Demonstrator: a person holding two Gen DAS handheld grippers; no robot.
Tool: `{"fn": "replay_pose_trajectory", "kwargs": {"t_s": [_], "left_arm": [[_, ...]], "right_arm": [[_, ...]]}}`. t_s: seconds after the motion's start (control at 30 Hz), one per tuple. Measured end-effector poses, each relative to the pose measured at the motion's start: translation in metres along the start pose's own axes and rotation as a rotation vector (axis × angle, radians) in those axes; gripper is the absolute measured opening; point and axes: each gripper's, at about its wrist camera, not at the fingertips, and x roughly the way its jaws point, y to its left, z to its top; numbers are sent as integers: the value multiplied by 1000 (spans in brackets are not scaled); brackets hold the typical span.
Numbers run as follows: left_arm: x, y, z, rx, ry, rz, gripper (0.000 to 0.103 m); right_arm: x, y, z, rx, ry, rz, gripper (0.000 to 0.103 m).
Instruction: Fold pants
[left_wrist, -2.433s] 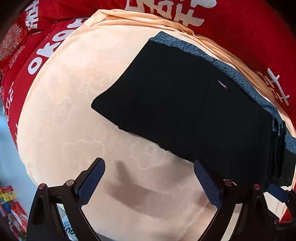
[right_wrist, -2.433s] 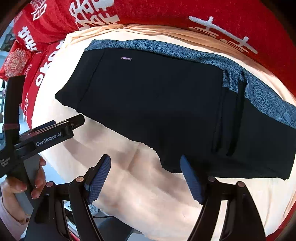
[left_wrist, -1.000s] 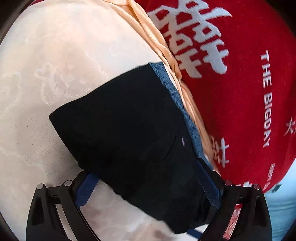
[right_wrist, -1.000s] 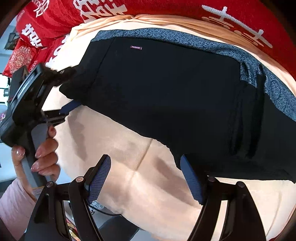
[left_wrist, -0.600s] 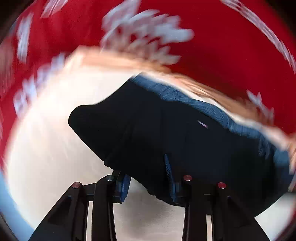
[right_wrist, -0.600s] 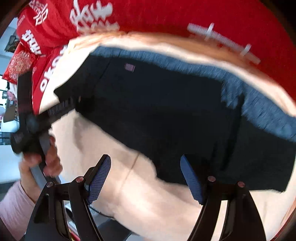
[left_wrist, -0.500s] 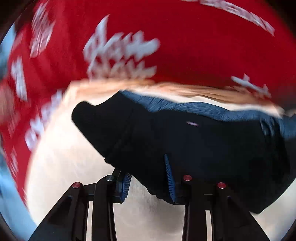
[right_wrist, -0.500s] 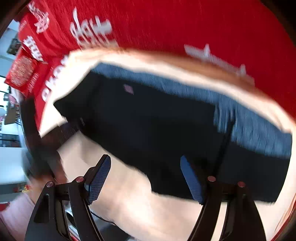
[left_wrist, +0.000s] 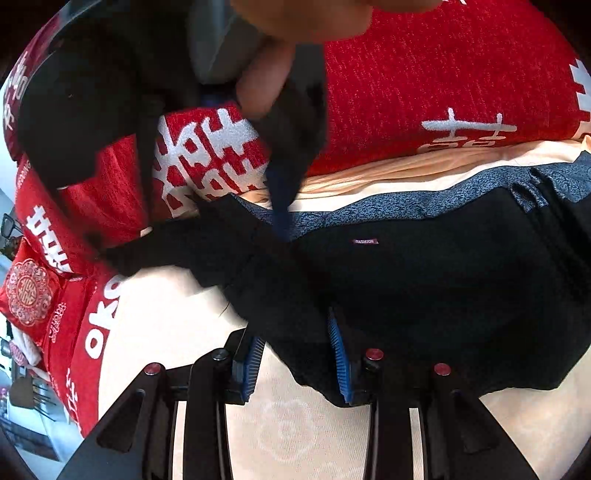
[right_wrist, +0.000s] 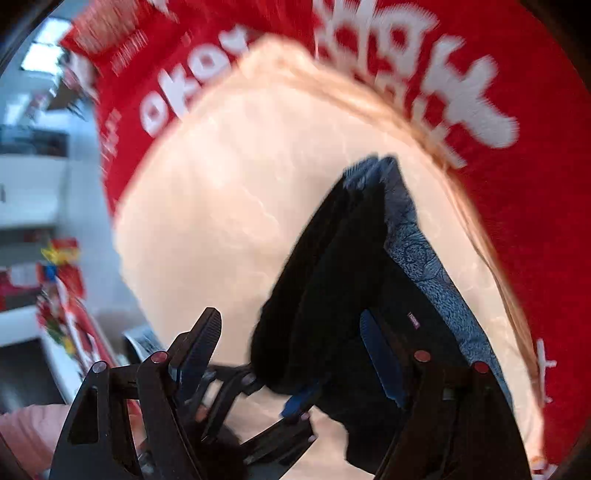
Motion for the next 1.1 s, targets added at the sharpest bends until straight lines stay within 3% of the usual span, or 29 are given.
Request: {"fn": "replay_pose_trajectory", "kwargs": {"t_s": [0.03, 0.07, 0.1, 0.33, 0.47, 0.7, 0.87, 0.97, 1.1], "left_arm": [[-3, -2, 1, 5, -10, 3, 35], [-10, -4, 2, 17, -30, 4, 35], [-16, -7, 5, 28, -46, 6, 35], [-83, -40, 42, 94, -169, -83, 35], [-123, -75, 64, 133, -216, -176, 35], [-169, -178, 96, 235, -232, -344, 35], [-163, -264, 89, 373, -203, -378, 35], [-149, -308, 79, 440, -160, -373, 35], [-130, -336, 68, 473, -102, -358, 35]], "right_arm": [[7, -5, 0, 18, 21, -9, 52], [10, -14, -3, 54, 22, 45, 29], [9, -22, -4, 93, 4, 80, 18], [-52, -69, -76, 202, -228, 246, 18], [-95, -108, -151, 311, -404, 343, 18], [-132, -185, -299, 494, -636, 400, 18], [-110, -243, -396, 649, -726, 432, 18], [-74, -270, -427, 725, -713, 427, 18], [-30, -300, -451, 798, -693, 461, 18]]}}
